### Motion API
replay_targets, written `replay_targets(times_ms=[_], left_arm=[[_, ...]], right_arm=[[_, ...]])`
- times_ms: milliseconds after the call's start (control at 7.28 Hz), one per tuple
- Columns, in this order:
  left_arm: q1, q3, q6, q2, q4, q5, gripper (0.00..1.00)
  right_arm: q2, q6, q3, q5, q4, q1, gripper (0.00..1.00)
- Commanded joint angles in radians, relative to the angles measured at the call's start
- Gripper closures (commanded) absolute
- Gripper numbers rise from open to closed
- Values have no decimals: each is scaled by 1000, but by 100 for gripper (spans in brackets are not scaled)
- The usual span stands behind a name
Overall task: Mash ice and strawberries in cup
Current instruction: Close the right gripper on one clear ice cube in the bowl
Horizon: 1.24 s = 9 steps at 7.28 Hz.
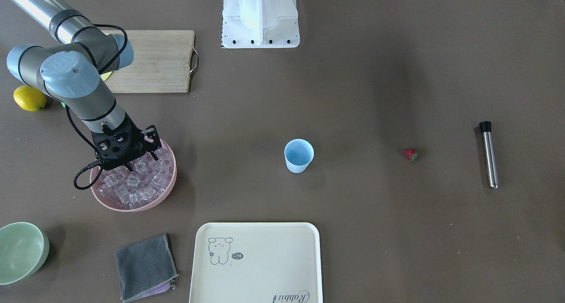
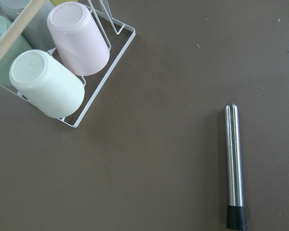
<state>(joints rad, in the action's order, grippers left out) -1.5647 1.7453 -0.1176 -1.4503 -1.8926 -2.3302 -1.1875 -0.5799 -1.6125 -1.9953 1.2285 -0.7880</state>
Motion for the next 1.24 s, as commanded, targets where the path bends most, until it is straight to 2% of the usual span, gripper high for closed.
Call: replay_targets(times_ms=[0,275,412,549,687,1099], left_arm=[[0,-15,3,1,-8,0,3],[0,-41,-4,1,-57,-1,3],[0,-41,-4,1,-59,-1,3],[2,-40,-2,1,-59,-1,3],[2,-41,-1,1,-59,-1,3],[2,-43,-1,-1,-59,-1,3]], right_arm=[[3,0,5,7,2,7,36],[2,6,5,6,2,6,42],[2,11,3,3,3,-5,52],[2,12,0,-3,5,-17,66],[2,12,2,-5,6,-25,75],[2,15,3,-5,6,-28,80]])
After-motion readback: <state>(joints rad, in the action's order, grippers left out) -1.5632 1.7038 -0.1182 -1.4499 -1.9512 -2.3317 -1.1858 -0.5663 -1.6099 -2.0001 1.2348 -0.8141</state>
